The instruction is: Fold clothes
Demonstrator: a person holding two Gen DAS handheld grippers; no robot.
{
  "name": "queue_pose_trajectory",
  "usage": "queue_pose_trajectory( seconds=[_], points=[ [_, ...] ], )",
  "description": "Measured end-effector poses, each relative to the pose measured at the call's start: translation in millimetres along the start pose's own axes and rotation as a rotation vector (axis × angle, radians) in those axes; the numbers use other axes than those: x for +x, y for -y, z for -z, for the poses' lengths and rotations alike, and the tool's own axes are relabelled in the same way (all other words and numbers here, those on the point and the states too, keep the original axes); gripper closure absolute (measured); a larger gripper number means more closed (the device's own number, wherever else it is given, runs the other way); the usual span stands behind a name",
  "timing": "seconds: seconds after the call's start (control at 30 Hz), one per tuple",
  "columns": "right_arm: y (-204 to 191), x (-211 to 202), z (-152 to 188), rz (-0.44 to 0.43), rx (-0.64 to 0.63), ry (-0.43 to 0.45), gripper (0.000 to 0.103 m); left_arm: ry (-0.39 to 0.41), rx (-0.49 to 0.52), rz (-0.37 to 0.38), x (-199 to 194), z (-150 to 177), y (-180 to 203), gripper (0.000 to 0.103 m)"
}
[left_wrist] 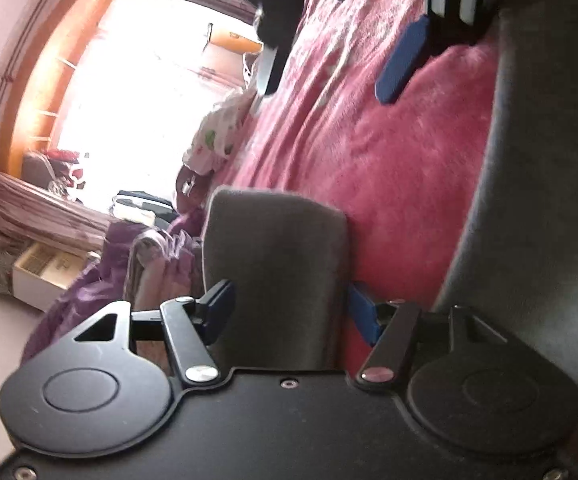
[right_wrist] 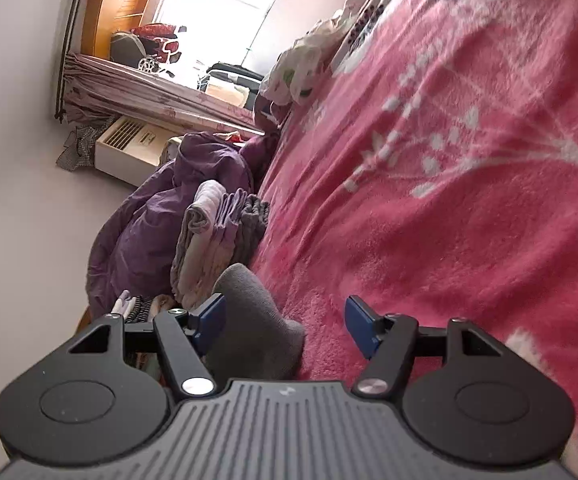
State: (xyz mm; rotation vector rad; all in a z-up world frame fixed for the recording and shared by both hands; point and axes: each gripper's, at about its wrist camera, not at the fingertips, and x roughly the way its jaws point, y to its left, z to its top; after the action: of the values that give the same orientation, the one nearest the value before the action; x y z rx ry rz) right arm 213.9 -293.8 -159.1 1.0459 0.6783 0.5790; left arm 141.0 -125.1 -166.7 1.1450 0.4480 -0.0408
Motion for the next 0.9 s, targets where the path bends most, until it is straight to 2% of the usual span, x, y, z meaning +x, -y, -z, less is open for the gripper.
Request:
queue_pose_trajectory(
  seconds=[0.03, 0.07, 0.1, 0.17, 0.2, 0.27, 0.33, 0.43, 0.5, 0.6, 0.7, 0.77, 0.83, 0.9],
  points=[
    [1.8, 0.7, 0.0, -0.006, 0.009, -0.004, 0.037, 0.005, -0.018, 0.007, 3.9, 0.9, -3.7, 0.040],
    [3.6, 1.4, 0.0, -0.011, 0.019, -0.007, 0.037, 0.012, -0.041, 0.011, 6.3, 2.2, -7.6, 0.044],
    [5.4, 2.1, 0.0, -0.017, 0.028, -0.011, 0.037, 0.017, -0.060, -0.003, 8.0, 3.6, -11.1, 0.068],
    [6.9, 2.6, 0.9, -0.031, 0.038, -0.016, 0.037, 0.017, -0.111, -0.045, 10.2, 5.9, -23.4, 0.084],
    [6.6, 3.7, 1.6, -0.034, 0.036, -0.022, 0.037, 0.023, -0.155, -0.056, 8.5, 8.5, -33.2, 0.086],
    [5.2, 5.2, 3.8, -0.035, 0.022, -0.031, 0.037, 0.019, -0.244, -0.077, 5.3, 17.1, -54.5, 0.090],
    [2.5, 5.3, 6.7, -0.026, -0.004, -0.039, 0.037, -0.018, -0.388, -0.062, 3.9, 35.0, -79.9, 0.090],
    [-0.9, 5.0, 8.4, -0.017, -0.036, -0.050, 0.037, -0.117, -0.628, -0.018, 8.2, 75.2, -114.1, 0.090],
    [-2.3, 4.2, 9.3, -0.011, -0.051, -0.053, 0.037, -0.199, -0.824, 0.043, 11.7, 106.5, -131.0, 0.090],
    [-7.0, 1.5, 11.7, 0.000, -0.065, -0.053, 0.037, -0.285, -0.968, 0.068, 20.1, 135.7, -142.9, 0.090],
    [-23.4, -1.6, 20.2, 0.029, -0.103, -0.045, 0.035, -0.299, -1.061, 0.126, 24.1, 146.8, -148.8, 0.090],
    [-39.9, 1.2, 31.3, 0.038, -0.120, -0.042, 0.035, -0.293, -1.087, 0.142, 20.6, 150.2, -148.1, 0.090],
    [-55.3, 11.0, 41.4, 0.049, -0.144, -0.048, 0.035, -0.296, -1.116, 0.165, 19.1, 157.2, -147.0, 0.090],
    [-64.1, 27.9, 50.0, 0.046, -0.110, -0.064, 0.035, -0.296, -1.147, 0.187, 21.4, 164.7, -148.7, 0.090]
  ],
)
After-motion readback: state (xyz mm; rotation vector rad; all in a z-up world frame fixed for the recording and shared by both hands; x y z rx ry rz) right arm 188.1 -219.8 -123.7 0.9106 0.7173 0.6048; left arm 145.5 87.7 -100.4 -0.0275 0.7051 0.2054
